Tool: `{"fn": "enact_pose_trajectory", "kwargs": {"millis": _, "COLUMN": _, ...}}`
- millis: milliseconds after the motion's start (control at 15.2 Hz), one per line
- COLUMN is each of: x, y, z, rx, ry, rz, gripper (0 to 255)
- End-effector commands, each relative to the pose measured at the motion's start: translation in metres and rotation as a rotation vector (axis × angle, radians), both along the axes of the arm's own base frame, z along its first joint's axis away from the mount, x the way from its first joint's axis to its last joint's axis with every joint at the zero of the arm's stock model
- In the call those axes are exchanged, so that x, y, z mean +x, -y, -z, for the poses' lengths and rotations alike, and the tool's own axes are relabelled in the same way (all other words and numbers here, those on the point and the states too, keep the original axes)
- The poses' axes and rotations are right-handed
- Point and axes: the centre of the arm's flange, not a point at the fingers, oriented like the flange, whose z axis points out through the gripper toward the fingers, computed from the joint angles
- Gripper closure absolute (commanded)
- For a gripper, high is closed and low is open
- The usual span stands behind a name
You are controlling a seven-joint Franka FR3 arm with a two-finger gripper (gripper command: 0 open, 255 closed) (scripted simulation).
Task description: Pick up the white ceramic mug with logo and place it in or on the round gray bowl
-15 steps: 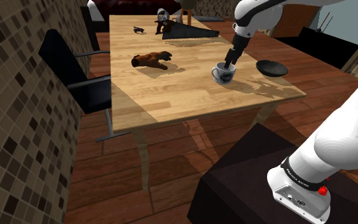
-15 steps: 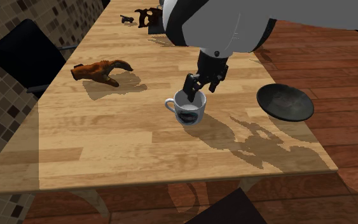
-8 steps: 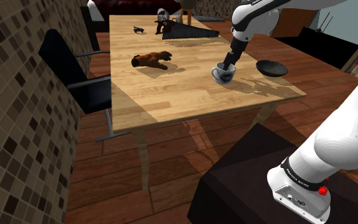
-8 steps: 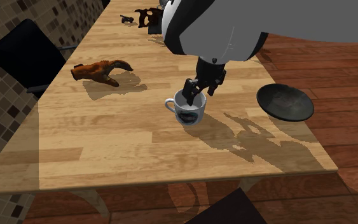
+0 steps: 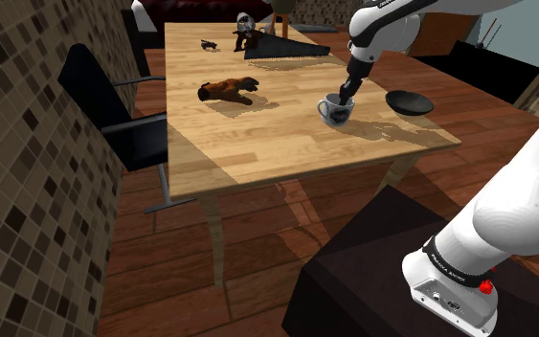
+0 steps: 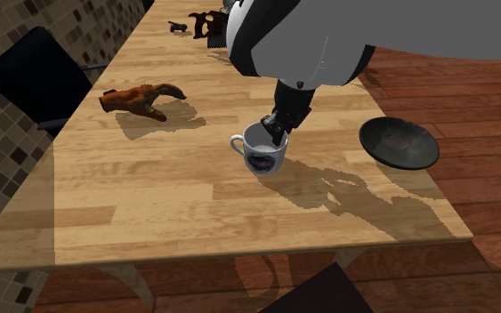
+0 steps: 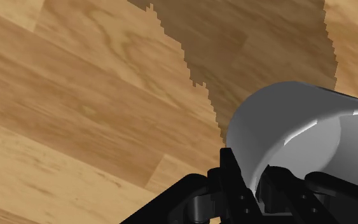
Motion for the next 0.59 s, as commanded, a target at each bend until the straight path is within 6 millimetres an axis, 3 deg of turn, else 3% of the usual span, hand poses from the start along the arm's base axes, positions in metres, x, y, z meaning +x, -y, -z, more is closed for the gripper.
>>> {"fn": "enact_pose_trajectory", "kwargs": {"millis": 0, "x": 0.0, "y": 0.0, "z": 0.0, "rx": 0.0, "ry": 0.0, "rz": 0.0, "gripper": 255}}
{"fn": "enact_pose_trajectory", "kwargs": {"millis": 264, "x": 0.0, "y": 0.0, "z": 0.0, "rx": 0.0, "ry": 0.0, "rz": 0.0, "gripper": 255}}
{"fn": "enact_pose_trajectory", "kwargs": {"millis": 528, "x": 0.0, "y": 0.0, "z": -0.021, "rx": 0.0, "ry": 0.0, "rz": 0.0, "gripper": 255}}
